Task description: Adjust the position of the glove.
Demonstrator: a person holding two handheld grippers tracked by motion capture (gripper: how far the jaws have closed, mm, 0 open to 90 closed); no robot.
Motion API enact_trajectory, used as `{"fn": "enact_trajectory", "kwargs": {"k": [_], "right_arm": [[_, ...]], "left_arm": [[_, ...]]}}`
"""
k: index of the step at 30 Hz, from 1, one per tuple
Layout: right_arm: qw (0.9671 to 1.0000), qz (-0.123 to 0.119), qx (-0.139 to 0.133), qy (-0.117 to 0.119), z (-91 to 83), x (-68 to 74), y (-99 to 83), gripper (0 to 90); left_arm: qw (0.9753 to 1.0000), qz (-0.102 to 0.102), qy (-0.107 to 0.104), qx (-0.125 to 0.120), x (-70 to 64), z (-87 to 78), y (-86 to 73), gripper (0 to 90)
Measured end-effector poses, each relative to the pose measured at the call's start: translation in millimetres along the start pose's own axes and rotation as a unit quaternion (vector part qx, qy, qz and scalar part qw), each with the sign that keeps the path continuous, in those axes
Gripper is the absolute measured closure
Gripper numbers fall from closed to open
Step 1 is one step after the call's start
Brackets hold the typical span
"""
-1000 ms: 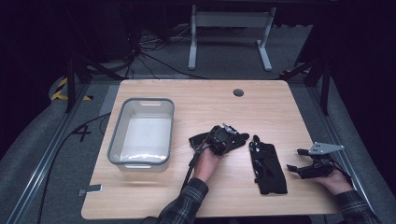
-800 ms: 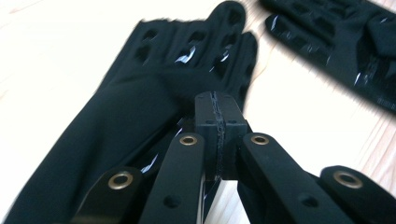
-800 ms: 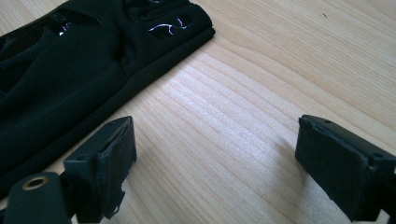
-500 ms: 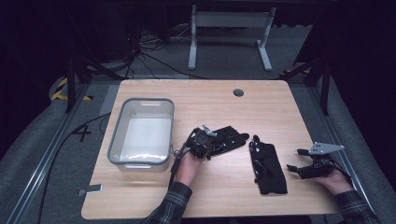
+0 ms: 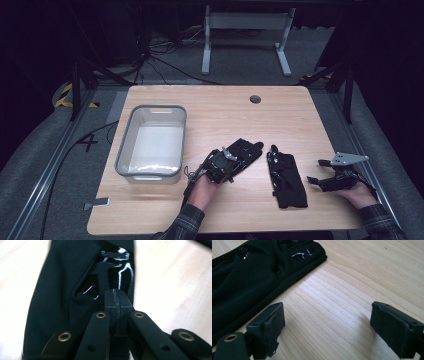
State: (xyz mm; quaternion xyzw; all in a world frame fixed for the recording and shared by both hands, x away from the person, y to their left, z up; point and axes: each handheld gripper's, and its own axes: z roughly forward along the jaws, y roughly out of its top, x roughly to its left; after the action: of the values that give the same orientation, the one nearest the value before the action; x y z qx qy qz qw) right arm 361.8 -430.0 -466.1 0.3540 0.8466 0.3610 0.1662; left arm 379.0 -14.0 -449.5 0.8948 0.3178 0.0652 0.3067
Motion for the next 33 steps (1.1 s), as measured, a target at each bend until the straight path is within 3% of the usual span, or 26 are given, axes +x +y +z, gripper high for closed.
{"fn": "enact_trajectory", "kwargs": {"k": [2, 8, 16, 26, 33], "right_arm": [[1.0, 0.0, 0.0, 0.0, 0.0, 0.0, 0.0, 12.6], [1.0, 0.0, 0.0, 0.0, 0.0, 0.0, 0.0, 12.6], [1.0, 0.0, 0.0, 0.0, 0.0, 0.0, 0.0, 12.6], [1.0, -0.001, 0.0, 0.001, 0.3, 0.1, 0.3, 12.6], [1.0, -0.006, 0.002, 0.007, -1.1, 2.3, 1.3, 18.4]], "left_arm": [[0.9998, 0.01, -0.019, -0.003, -11.1, 0.8, -1.7, 89.5], [0.9985, 0.019, -0.052, -0.006, -21.8, 5.2, 0.7, 89.4], [0.9943, 0.041, -0.098, -0.009, -43.4, 15.8, 8.8, 89.5], [0.9895, 0.065, -0.128, -0.012, -61.4, 26.6, 17.9, 89.5], [0.988, 0.076, -0.134, -0.014, -62.9, 25.8, 17.8, 88.8]]}}
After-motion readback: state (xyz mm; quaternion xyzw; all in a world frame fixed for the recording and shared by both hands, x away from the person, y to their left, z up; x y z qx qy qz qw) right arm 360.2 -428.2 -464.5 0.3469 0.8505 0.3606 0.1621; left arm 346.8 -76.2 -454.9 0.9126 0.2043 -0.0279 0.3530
